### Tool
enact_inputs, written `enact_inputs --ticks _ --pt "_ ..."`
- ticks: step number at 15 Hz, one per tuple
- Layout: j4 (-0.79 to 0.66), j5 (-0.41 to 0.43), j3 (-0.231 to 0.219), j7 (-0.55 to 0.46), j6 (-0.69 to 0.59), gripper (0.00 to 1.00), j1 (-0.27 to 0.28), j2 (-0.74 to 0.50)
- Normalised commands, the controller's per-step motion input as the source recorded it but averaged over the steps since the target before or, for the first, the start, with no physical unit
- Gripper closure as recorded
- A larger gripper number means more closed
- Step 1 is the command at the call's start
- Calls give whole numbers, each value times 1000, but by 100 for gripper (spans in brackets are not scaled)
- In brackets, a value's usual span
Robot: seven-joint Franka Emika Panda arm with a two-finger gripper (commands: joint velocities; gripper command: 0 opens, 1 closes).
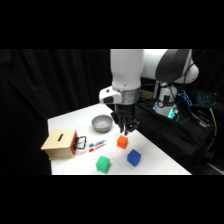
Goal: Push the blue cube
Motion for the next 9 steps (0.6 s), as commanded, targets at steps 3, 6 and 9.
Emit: enact_inputs --ticks 3,6,9 --pt "252 76 -16 -177 -302 25 -35 10" --pt "189 4 -22 -115 -221 2 -18 15" --pt "137 -6 -15 -90 -181 0 -14 -23"
